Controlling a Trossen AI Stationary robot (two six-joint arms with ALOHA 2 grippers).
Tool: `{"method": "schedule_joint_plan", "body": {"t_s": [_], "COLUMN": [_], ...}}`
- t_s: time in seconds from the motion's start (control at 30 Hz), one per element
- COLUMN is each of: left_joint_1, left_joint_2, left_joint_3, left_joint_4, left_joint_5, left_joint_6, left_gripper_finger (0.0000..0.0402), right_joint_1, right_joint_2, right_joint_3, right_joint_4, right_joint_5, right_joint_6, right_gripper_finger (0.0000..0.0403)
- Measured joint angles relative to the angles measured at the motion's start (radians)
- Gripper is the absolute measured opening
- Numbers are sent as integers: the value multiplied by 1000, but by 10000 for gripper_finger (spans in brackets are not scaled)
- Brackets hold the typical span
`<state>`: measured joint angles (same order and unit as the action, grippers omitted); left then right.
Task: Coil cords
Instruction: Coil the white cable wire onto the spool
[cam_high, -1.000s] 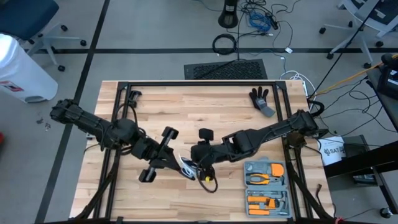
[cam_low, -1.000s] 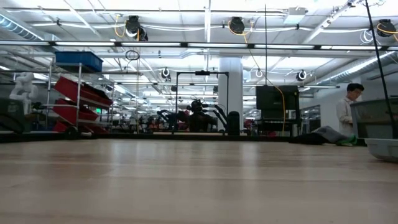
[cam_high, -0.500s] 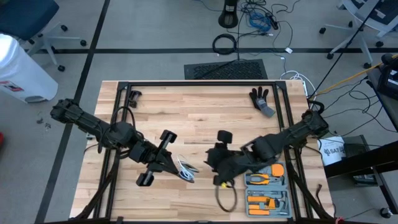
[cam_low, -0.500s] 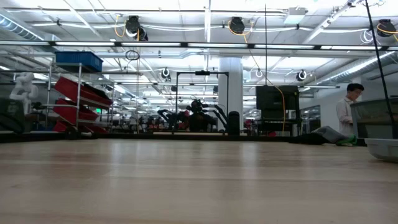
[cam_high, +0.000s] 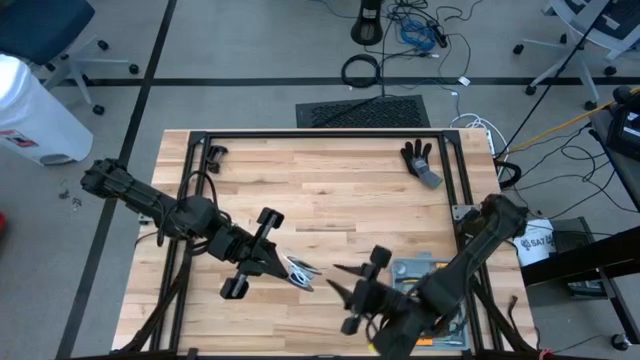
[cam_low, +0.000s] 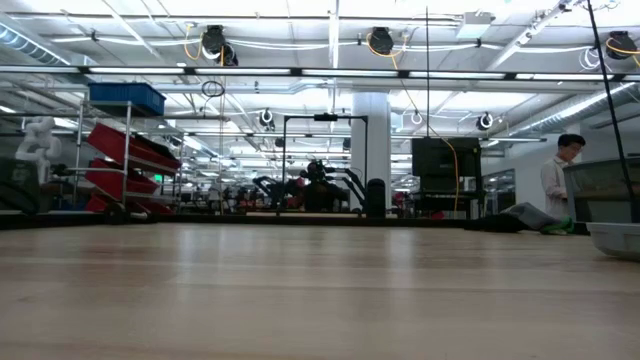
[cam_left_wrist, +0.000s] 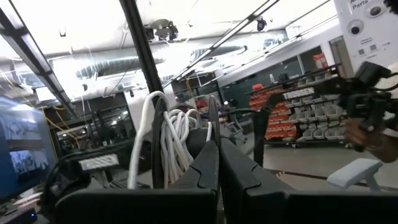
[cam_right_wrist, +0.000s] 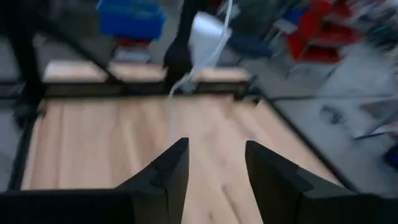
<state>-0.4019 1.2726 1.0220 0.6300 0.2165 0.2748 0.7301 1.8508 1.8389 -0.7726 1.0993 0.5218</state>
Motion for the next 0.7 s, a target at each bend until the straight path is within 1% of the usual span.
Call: {"method": "schedule_joint_plan", "body": {"t_s": [0.07, 0.2, 0.33, 0.4, 0.57, 0.7], "left_joint_1": [0, 0, 0, 0, 0, 0], "left_joint_2": [0, 0, 0, 0, 0, 0], "left_joint_3": [0, 0, 0, 0, 0, 0], "left_joint_4": [0, 1, -1, -2, -7, -17], "left_joint_5": [-2, -17, -18, -18, -19, -19], "left_joint_6": [1, 2, 3, 19, 28, 28], "left_gripper_finger": [2, 2, 2, 2, 2, 2], "right_joint_1": [6, 7, -11, -24, -46, -55], "right_joint_2": [42, 142, 220, 243, 254, 255], "right_joint_3": [0, 0, 0, 0, 0, 0], "right_joint_4": [83, 210, 309, 353, 426, 508], "right_joint_5": [93, 233, 316, 314, 291, 289], "right_joint_6": [-28, -74, -89, -95, -105, -178], "right_gripper_finger": [146, 146, 146, 146, 146, 146]}}
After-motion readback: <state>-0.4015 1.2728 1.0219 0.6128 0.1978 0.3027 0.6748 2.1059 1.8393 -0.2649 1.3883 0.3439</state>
